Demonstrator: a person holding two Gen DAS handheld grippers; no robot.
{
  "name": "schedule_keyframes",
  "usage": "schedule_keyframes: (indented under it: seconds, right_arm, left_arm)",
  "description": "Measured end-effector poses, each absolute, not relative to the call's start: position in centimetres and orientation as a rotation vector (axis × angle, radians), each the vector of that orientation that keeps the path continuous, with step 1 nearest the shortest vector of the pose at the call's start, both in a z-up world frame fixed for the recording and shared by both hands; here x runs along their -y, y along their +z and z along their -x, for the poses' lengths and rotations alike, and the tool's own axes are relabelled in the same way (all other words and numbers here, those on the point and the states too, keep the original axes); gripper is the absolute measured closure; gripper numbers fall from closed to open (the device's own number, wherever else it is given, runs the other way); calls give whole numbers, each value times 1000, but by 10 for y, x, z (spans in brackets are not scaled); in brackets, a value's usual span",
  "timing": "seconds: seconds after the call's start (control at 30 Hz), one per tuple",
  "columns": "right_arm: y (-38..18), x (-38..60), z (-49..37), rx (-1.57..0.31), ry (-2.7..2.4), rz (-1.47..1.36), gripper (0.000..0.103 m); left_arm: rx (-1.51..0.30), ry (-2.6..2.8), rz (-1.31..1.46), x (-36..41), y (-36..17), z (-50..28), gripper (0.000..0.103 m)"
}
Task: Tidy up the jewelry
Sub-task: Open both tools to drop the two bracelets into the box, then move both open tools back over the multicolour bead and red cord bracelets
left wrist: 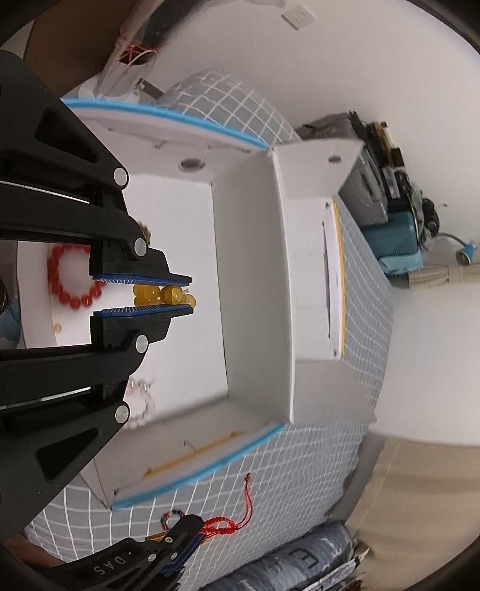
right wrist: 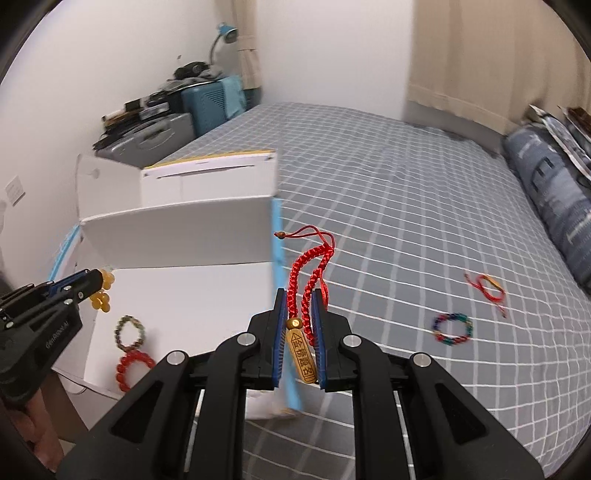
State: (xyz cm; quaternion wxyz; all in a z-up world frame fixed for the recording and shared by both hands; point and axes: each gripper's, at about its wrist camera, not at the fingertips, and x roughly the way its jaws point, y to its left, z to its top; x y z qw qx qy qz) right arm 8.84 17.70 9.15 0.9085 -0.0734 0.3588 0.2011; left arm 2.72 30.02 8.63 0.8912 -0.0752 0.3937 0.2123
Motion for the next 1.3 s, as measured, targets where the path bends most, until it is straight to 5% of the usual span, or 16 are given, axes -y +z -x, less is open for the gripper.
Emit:
schedule_keyframes:
  seconds: [0.9, 1.0, 1.07, 1.17, 1.3]
  right_arm:
    - [30, -279, -111, -913, 490, 257, 87]
    - [30, -278, -111, -910, 508, 232, 64]
    - [35, -274, -107, -885, 515, 216, 41]
    - [43, -271, -104, -863, 520, 213, 32]
    - [53, -264, -102, -835, 511, 206, 22]
  left_arm:
    - [-927, 497, 239, -380, 37, -29, 93]
    - [-920, 492, 249, -382, 38, -28, 91]
    - [-916, 490, 258, -382, 40, -27, 78]
    - [-891, 499, 263, -380, 45, -23, 53]
    - [-863, 516, 257, -377, 55, -19, 34]
